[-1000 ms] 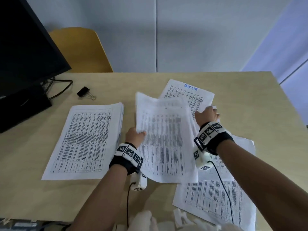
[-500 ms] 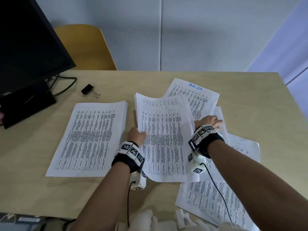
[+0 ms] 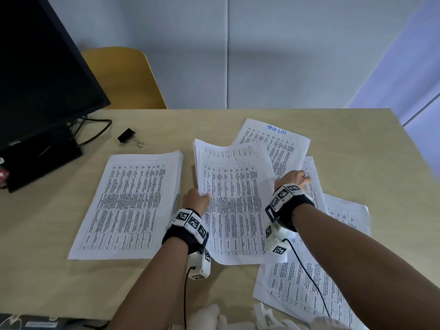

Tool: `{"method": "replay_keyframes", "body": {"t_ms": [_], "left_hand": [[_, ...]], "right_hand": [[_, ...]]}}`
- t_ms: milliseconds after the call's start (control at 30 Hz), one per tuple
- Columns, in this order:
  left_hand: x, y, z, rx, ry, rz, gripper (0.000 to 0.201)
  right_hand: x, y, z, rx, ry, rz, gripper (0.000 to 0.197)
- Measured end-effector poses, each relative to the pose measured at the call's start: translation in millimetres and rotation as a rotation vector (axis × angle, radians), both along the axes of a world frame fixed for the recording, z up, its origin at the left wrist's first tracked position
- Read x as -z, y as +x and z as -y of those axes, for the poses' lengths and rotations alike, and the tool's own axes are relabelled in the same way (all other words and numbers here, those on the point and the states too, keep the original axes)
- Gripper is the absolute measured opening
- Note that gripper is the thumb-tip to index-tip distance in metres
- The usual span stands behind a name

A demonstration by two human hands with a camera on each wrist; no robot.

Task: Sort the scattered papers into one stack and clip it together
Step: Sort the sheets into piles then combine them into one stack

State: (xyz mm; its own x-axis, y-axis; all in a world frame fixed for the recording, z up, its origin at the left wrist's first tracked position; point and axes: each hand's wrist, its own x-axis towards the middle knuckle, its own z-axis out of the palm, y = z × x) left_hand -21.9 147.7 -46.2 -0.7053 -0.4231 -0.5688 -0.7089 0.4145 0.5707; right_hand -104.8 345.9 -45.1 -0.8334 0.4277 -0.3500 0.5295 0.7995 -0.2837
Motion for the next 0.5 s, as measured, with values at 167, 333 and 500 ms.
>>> {"method": "replay_keyframes", "body": {"t_ms": [167,333,500], "left_hand": [[-0.5,-1.0,3.1,0.019,0.008,0.017,0.051],[-6.4,-5.0,1.9,0.051,-0.036,0.020,0.053],[-11.1,-8.8,-3.1,0.100,-0.108,0.050,0.054]], "right_hand": [[-2.2,-3.1,-31.2,0.124,0.038,0.096,0.103],[4.8,-6.0,-44.8,0.144,0.091,0.062,0.117],[-5.4,-11.4,-41.1,0.100,-0.012,0.121,0.080]]}}
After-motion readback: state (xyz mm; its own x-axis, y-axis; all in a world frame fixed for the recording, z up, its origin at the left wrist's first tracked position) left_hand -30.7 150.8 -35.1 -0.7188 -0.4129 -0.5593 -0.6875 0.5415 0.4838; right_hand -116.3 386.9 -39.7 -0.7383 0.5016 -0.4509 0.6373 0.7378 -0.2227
